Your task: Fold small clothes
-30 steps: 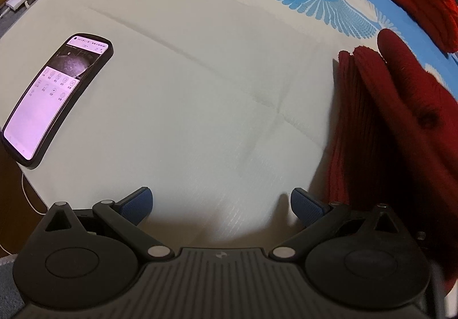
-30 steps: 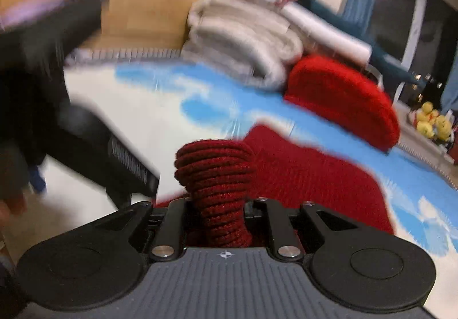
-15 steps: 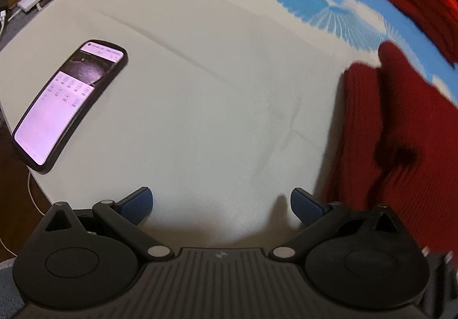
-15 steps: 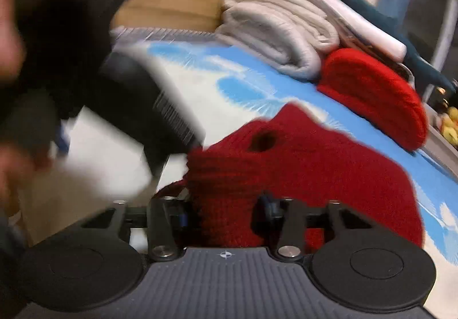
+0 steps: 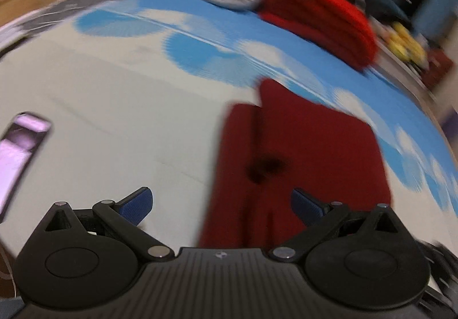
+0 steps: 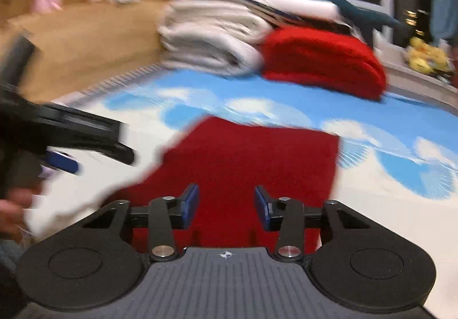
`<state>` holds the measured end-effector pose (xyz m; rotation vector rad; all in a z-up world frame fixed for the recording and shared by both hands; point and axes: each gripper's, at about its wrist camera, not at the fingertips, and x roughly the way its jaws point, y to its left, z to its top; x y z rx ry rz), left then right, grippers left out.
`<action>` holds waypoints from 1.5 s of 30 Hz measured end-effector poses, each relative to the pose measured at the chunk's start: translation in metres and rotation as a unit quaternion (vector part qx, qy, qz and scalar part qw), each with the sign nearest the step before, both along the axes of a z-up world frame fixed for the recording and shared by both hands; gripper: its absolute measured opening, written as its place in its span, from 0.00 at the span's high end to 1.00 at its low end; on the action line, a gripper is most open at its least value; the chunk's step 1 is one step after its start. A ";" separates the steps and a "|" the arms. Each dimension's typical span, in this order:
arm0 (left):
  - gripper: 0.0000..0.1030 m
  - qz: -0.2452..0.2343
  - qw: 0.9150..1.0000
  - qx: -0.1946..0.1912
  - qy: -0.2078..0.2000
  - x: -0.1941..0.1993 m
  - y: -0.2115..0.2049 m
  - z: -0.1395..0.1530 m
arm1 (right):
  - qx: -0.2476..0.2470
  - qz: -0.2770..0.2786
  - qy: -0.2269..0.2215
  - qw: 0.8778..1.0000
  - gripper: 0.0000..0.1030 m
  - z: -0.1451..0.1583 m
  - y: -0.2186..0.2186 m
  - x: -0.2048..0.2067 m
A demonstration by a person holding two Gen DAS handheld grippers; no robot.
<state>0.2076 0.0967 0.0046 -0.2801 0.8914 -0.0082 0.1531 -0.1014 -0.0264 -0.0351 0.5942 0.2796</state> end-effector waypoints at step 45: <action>0.00 0.012 0.994 0.078 0.082 0.014 -0.013 -0.037 | 0.156 -0.081 0.123 0.977 0.30 -0.010 -0.136 0.116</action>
